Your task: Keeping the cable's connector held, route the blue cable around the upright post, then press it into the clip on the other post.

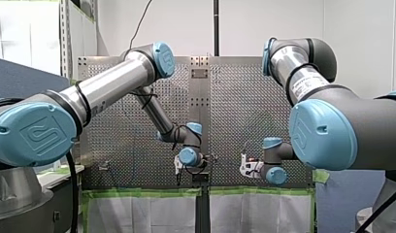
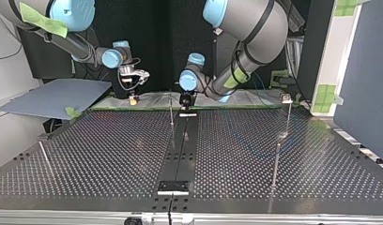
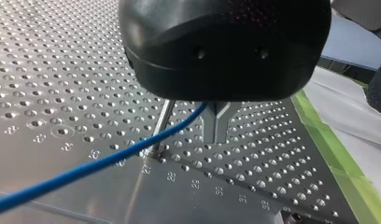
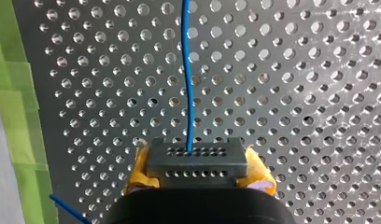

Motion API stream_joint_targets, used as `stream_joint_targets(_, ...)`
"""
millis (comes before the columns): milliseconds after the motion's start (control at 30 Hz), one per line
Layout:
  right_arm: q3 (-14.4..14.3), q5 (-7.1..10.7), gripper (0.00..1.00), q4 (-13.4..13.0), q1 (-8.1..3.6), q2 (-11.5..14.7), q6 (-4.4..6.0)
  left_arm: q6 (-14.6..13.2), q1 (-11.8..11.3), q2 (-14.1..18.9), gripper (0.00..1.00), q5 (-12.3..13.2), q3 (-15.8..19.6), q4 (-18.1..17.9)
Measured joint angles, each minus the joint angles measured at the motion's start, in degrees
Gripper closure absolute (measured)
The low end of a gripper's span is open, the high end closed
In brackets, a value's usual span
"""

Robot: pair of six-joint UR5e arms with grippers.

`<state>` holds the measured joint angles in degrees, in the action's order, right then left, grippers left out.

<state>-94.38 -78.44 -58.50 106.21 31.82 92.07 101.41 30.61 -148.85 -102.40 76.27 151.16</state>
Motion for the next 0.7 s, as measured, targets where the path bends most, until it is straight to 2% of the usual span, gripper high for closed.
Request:
stream_joint_targets(267, 1.0, -0.01, 1.00, 0.1, -0.70, 0.0, 0.31, 1.0, -0.6, 0.0, 1.00, -0.7, 0.0, -1.6)
stream_joint_targets(700, 3.2, 0.01, 1.00, 1.8, -1.84, -0.1, 0.19, 1.2, -1.5, 0.0, 1.00, -4.0, -1.1, -2.1)
